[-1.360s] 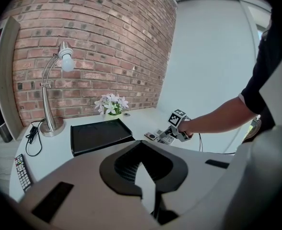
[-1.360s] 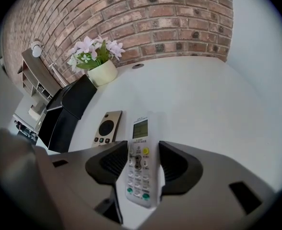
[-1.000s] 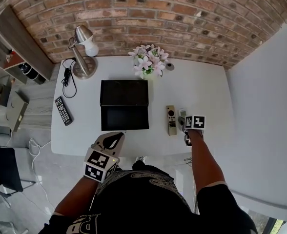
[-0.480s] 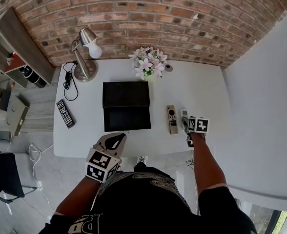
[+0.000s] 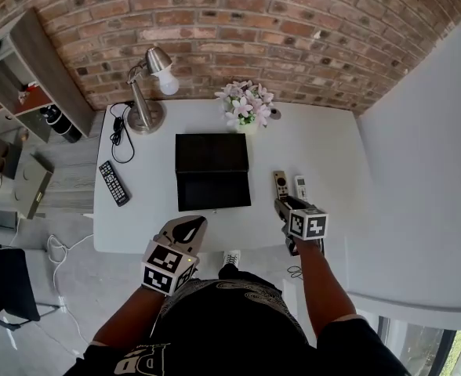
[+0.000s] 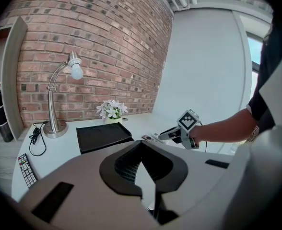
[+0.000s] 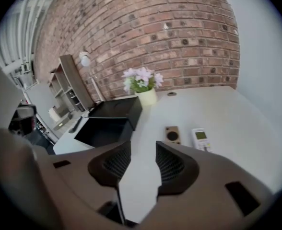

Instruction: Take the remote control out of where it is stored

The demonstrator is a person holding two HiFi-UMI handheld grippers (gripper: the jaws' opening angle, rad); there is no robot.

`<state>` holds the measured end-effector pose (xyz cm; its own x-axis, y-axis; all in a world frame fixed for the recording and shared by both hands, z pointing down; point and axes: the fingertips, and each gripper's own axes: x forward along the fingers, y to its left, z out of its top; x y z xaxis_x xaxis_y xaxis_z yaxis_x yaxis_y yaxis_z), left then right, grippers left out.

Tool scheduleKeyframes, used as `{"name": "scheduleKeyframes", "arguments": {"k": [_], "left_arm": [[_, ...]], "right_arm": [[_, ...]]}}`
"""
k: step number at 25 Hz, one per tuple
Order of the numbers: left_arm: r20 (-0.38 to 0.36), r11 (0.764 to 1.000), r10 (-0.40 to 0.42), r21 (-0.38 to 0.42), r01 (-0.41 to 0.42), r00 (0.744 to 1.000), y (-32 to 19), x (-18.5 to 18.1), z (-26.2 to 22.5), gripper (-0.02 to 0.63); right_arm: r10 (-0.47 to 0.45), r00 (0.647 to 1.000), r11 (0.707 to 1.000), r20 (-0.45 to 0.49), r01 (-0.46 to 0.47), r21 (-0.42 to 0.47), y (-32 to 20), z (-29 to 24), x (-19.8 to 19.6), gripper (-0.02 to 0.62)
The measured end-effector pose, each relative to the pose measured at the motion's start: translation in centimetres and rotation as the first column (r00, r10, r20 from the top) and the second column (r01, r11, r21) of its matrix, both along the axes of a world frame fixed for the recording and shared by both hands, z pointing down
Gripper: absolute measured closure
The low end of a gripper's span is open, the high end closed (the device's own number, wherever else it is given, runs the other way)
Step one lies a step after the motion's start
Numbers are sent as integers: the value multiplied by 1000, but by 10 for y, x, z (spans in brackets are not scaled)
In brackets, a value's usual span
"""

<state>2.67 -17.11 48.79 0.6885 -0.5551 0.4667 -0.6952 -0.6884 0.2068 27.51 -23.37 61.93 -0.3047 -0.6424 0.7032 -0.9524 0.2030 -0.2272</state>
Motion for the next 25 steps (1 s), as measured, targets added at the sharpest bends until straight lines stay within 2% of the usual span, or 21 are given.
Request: {"name": "scheduleKeyframes", "arguments": {"k": [4, 8, 10, 12, 14, 17, 20, 25], "left_arm": [[-8, 1000, -11, 11, 11, 1000, 6, -15, -5, 600], [-33, 999, -10, 38, 11, 999, 16, -26, -18, 600], [-53, 999, -6, 49, 9, 999, 23, -31, -23, 600], [-66, 999, 1, 54, 2, 998, 30, -36, -26, 600], [-68, 999, 16, 52, -12, 998, 38, -39, -25, 600], [-63, 998, 47, 49, -44, 997, 50, -42, -23, 600], [-64, 996, 74, 54, -70, 995, 60, -45, -23, 600], [-70, 996, 74, 62, -70, 995, 70, -46, -25, 600]], "right_arm": [[-58, 993, 989, 103, 44, 138, 22, -52, -74, 589], [-136, 969, 961, 204, 79, 266, 45, -108, -135, 589], [-186, 957, 941, 223, 109, 319, 60, -132, -163, 589], [-224, 948, 928, 228, 136, 348, 75, -146, -187, 589], [-232, 942, 927, 242, 139, 348, 89, -150, -203, 589], [-219, 941, 931, 260, 121, 343, 106, -151, -215, 591], [-214, 946, 923, 242, 116, 366, 121, -156, -219, 591], [-215, 950, 921, 228, 119, 372, 135, -156, -217, 589]]}}
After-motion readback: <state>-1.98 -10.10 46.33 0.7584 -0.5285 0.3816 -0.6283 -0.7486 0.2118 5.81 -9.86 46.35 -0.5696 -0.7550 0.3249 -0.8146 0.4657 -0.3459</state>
